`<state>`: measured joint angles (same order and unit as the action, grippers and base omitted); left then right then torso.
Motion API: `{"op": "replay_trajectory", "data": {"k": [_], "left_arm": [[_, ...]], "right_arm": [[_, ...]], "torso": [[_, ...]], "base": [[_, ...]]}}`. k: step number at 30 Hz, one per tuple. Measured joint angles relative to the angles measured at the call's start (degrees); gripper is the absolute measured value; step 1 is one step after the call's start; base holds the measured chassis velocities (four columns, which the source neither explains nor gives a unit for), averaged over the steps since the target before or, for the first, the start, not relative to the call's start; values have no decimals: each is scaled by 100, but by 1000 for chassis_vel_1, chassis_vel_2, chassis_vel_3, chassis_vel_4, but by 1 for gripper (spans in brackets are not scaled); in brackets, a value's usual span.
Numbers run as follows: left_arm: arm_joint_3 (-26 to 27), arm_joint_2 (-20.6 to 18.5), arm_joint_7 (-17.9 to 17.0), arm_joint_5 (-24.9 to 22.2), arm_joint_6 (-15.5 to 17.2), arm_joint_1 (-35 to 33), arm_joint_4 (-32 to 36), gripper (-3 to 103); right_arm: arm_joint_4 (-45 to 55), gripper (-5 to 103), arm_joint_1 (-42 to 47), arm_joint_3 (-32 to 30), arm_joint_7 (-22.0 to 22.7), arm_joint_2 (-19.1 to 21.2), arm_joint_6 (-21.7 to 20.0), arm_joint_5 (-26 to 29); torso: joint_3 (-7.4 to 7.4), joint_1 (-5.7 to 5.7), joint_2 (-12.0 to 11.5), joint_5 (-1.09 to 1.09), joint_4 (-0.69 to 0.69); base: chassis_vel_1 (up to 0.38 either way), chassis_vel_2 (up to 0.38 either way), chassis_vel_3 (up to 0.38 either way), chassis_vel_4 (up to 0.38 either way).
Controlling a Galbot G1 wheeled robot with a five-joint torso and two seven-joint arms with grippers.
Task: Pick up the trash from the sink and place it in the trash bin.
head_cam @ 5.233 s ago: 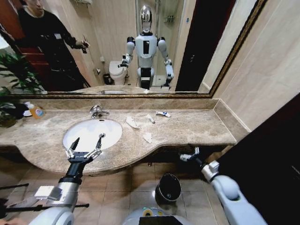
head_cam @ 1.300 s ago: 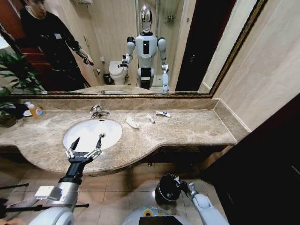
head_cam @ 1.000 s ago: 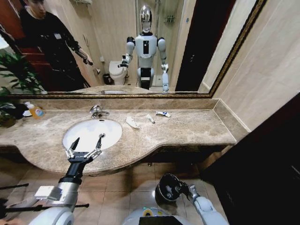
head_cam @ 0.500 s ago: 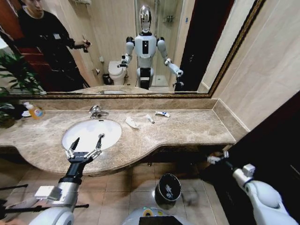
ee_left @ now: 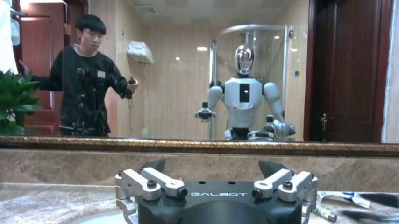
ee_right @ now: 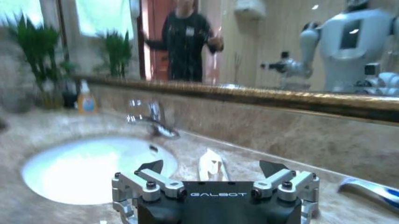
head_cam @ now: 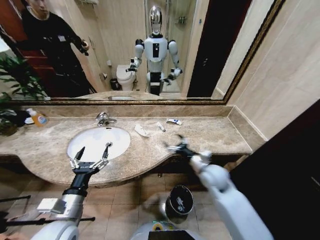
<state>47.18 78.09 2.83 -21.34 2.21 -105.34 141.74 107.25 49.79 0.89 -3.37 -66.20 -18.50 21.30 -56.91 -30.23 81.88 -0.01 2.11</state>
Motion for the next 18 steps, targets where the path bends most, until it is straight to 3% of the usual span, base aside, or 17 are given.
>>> {"op": "replay_trajectory", "data": {"k": [6, 8, 11, 18], "left_arm": [[0, 0, -3, 0, 0, 0, 0, 100], [0, 0, -1, 0, 0, 0, 0, 100], [0, 0, -1, 0, 0, 0, 0, 100], [0, 0, -3, 0, 0, 0, 0, 100]], "right_arm": [[-1214, 100, -1292, 868, 316, -486, -287, 237], [-1901, 100, -1719, 1143, 477, -906, -363, 298], [-2245, 100, -1983, 1313, 754, -1167, -661, 528], [-3172, 100, -2437, 1395, 1026, -1616, -699, 422]], "torso": [[0, -1, 0, -2, 2], [0, -1, 0, 0, 1], [1, 0, 0, -2, 0], [1, 0, 0, -2, 1]], "base": [[0, 0, 0, 0], [0, 0, 0, 0], [0, 0, 0, 0], [0, 0, 0, 0]]}}
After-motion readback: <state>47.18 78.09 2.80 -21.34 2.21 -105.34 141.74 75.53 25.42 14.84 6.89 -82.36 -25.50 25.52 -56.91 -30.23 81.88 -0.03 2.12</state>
